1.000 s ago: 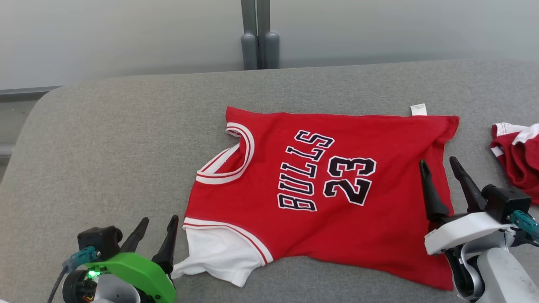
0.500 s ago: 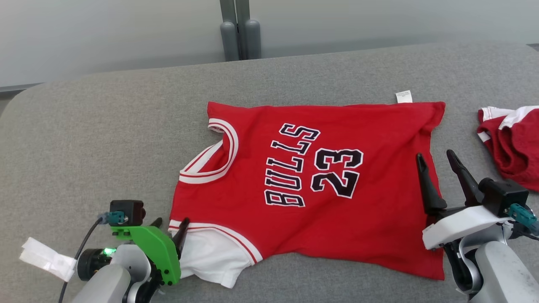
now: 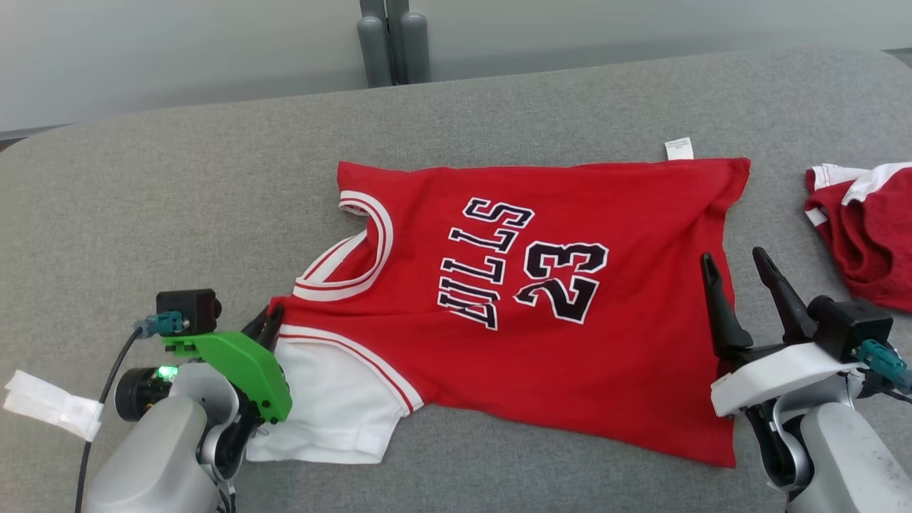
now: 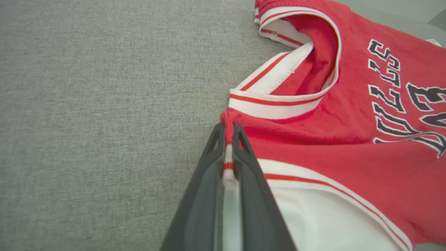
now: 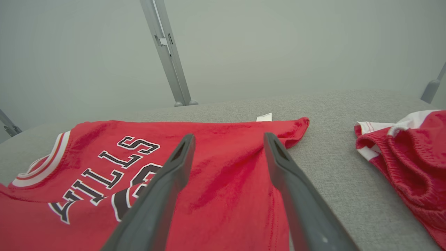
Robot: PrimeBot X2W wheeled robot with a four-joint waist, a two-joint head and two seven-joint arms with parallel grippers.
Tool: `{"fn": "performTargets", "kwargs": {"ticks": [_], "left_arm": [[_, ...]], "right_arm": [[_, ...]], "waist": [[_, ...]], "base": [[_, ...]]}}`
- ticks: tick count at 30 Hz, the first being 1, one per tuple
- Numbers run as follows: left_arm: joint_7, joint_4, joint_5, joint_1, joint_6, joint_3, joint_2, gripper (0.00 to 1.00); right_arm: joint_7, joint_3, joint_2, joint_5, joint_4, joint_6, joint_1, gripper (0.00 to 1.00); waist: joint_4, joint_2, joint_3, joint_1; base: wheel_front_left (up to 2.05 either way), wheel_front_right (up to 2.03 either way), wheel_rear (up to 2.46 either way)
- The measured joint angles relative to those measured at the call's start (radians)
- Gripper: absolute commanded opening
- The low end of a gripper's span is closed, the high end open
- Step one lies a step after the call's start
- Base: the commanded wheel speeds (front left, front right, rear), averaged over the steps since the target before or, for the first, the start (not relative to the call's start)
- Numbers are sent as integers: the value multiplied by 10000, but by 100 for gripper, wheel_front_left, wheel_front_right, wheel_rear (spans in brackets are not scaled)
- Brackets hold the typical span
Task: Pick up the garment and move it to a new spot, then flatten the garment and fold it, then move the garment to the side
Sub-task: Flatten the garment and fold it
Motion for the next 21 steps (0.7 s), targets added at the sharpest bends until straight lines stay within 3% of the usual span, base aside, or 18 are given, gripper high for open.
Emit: {"fn": "performTargets", "kwargs": {"ticks": [11,12,13,14,21], "left_arm": [[-690,1893,276,-1453,-307,-54,-309,0],[-696,2094,280,-1507,-355,-111,-351,21],[-786,2205,284,-1539,-391,-125,-378,21],[-934,2330,282,-1583,-431,-123,-410,100],[-2077,2429,477,-1612,-529,-196,-238,100]], "right_arm": [[-2,25,-21,-8,-82,0,-376,100],[-2,27,-12,-12,-82,0,-382,100],[-2,19,-2,-13,-79,0,-383,100],[-2,0,10,-13,-77,0,-383,100],[-2,-173,92,-63,-222,0,-275,100]], "waist": [[-273,0,592,0],[-314,0,613,0],[-344,0,622,0],[-372,0,619,0],[-347,0,254,0]], "base": [[0,0,0],[0,0,0],[0,0,0],[0,0,0],[0,0,0]]}}
